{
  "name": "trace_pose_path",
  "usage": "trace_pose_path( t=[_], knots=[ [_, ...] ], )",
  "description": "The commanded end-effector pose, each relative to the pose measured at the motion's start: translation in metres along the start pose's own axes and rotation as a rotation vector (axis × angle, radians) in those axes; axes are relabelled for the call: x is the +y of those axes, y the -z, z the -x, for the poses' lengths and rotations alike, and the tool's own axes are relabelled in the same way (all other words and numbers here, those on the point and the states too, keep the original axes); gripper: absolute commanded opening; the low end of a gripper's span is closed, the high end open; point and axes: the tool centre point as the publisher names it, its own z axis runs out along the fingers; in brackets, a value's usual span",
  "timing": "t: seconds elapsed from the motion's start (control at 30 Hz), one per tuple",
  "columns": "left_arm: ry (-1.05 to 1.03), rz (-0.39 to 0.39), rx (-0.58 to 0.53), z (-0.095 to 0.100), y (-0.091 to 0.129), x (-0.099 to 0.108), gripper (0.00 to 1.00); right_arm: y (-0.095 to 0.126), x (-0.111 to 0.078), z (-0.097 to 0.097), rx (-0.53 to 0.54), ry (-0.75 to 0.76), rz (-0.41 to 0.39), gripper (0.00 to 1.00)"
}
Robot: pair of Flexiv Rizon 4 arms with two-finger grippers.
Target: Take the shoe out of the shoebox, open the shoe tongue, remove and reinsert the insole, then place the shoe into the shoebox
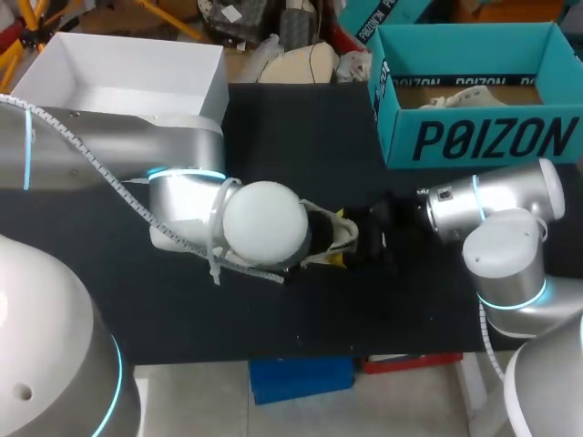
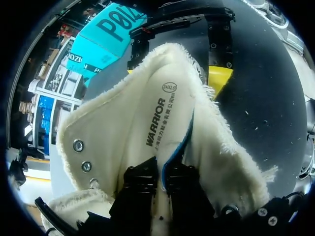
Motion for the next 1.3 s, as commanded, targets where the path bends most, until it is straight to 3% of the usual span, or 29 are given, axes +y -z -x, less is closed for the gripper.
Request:
trace_pose_path(
  t=[0.03,0.3,0.73,0.97,1.3],
  knots=[
    [-0.024,0.010,0.131,0.006,-0.058,0.002,0.00,0.000,-0.003,0.001,0.000,-0.002,-0.001,0.00],
    [0.047,-0.031,0.222,0.017,-0.030,-0.004,0.00,0.000,-0.003,0.001,0.000,-0.002,-0.001,0.00],
    [0.103,-0.127,0.198,0.042,0.018,-0.017,0.00,0.000,-0.003,0.001,0.000,-0.002,-0.001,0.00],
    [0.121,-0.151,0.203,0.045,0.026,-0.017,0.00,0.000,-0.003,0.001,0.000,-0.002,-0.001,0.00],
    [0.056,-0.188,0.257,0.028,0.022,-0.020,0.00,0.000,-0.003,0.001,0.000,-0.002,-0.001,0.00]
  ],
)
